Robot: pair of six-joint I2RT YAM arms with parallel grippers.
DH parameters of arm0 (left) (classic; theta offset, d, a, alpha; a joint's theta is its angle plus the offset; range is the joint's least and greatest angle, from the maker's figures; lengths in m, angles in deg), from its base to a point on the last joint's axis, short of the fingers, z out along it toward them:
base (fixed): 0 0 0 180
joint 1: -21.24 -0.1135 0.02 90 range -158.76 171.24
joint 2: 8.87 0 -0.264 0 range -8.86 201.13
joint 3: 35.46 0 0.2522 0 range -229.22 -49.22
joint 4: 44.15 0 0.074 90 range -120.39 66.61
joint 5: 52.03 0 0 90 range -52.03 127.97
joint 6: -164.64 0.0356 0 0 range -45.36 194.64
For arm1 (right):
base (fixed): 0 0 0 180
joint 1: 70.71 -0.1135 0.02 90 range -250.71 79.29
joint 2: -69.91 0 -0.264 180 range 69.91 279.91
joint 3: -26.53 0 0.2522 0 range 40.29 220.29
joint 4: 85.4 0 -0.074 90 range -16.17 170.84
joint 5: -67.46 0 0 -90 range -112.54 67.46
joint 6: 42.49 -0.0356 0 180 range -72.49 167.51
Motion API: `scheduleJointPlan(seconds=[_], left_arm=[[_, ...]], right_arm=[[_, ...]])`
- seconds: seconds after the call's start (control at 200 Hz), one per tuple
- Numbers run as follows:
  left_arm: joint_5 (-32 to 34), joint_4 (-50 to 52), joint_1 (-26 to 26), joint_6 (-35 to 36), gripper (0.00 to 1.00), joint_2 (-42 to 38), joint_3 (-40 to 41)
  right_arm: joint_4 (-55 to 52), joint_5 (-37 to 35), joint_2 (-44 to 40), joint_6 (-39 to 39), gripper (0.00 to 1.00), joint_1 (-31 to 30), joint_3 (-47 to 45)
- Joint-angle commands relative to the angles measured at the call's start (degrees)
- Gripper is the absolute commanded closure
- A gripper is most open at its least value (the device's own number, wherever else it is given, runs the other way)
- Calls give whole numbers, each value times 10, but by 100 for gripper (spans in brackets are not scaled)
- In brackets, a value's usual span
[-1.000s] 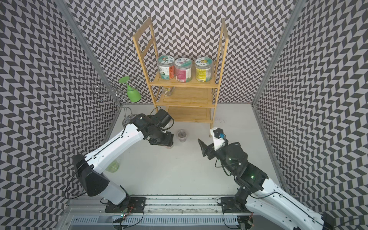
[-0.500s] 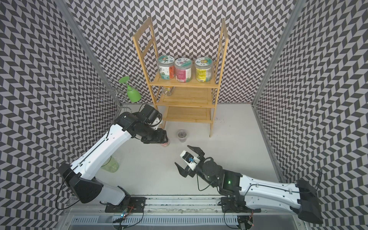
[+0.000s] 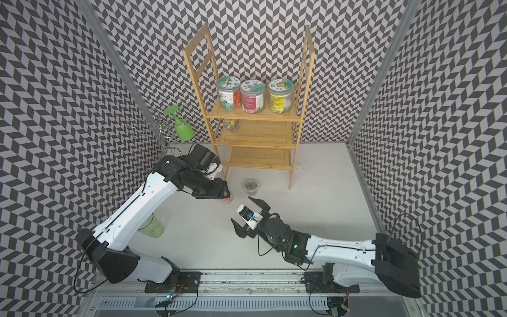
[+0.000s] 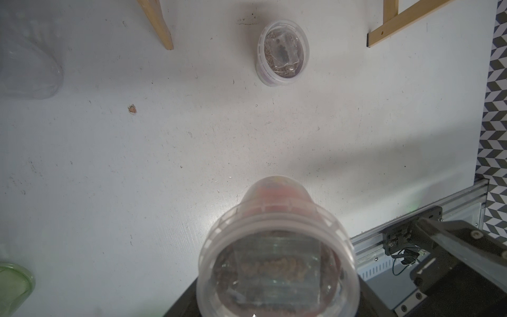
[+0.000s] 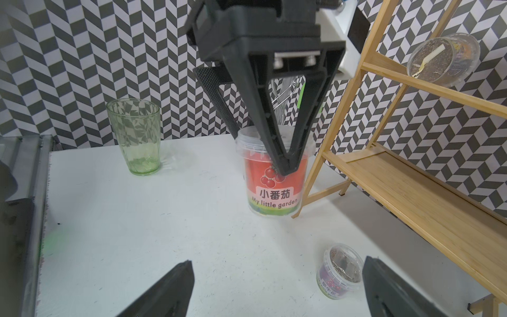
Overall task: Place the seed container on the shelf
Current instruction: Pick up the seed jar at the center of the board.
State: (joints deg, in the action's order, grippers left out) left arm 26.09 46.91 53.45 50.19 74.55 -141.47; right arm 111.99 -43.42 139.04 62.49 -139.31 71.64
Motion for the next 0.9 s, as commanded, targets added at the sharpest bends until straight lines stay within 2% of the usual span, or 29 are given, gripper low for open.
scheduleJointPlan(seconds=[0.0, 0.381, 0.896], left_arm=[[-10, 3, -2, 10, 30, -19, 4], [-23, 2, -2, 12, 30, -27, 4], [-36, -3, -1, 15, 30, -31, 2]], right_arm=[[75, 35, 23, -3, 1, 7, 24], [125, 93, 103, -11, 1, 33, 63], [160, 136, 174, -30, 0, 70, 101]])
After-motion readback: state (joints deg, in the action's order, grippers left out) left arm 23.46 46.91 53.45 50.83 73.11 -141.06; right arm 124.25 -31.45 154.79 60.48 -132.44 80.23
